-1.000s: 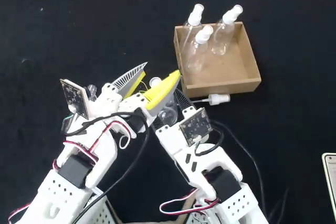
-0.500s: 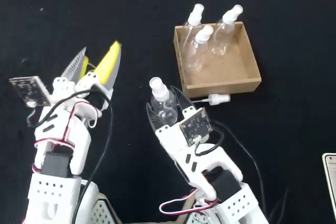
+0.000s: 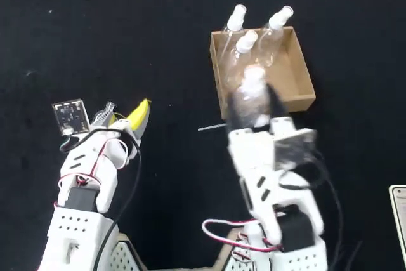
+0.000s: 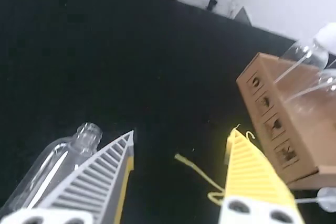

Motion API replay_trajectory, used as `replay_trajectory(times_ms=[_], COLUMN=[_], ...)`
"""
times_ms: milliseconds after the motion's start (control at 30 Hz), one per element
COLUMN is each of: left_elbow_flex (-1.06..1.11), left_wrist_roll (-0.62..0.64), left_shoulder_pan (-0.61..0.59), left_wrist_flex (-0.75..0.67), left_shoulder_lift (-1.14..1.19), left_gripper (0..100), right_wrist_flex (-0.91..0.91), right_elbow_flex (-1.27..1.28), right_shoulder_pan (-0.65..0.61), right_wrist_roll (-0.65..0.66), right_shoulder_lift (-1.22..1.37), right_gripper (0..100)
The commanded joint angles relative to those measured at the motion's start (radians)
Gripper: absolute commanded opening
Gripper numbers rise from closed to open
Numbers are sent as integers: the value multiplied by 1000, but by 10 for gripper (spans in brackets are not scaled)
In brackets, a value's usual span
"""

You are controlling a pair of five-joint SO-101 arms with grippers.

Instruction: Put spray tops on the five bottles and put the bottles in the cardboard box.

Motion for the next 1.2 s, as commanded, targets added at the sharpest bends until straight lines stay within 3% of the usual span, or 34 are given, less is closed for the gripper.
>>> replay_trajectory(times_ms=[0,267,567,967,1167], left_elbow_flex=[5,36,137,137,137], left_wrist_roll=[-11,-5,-9,-9,-9], left_shoulder_pan=[33,41,41,41,41], left_wrist_flex=[0,-17,-212,-216,-218], left_shoulder_lift=[-15,-15,-15,-15,-15], left_gripper=[271,271,271,271,271], right_wrist_flex=[-3,-60,-428,-852,-1017], right_elbow_flex=[-150,-335,-295,-271,-288], right_shoulder_pan=[123,127,181,253,302], right_wrist_roll=[-43,-34,-38,-41,-141], right_shoulder_lift=[-31,335,773,1171,1349], right_gripper=[173,173,173,173,173])
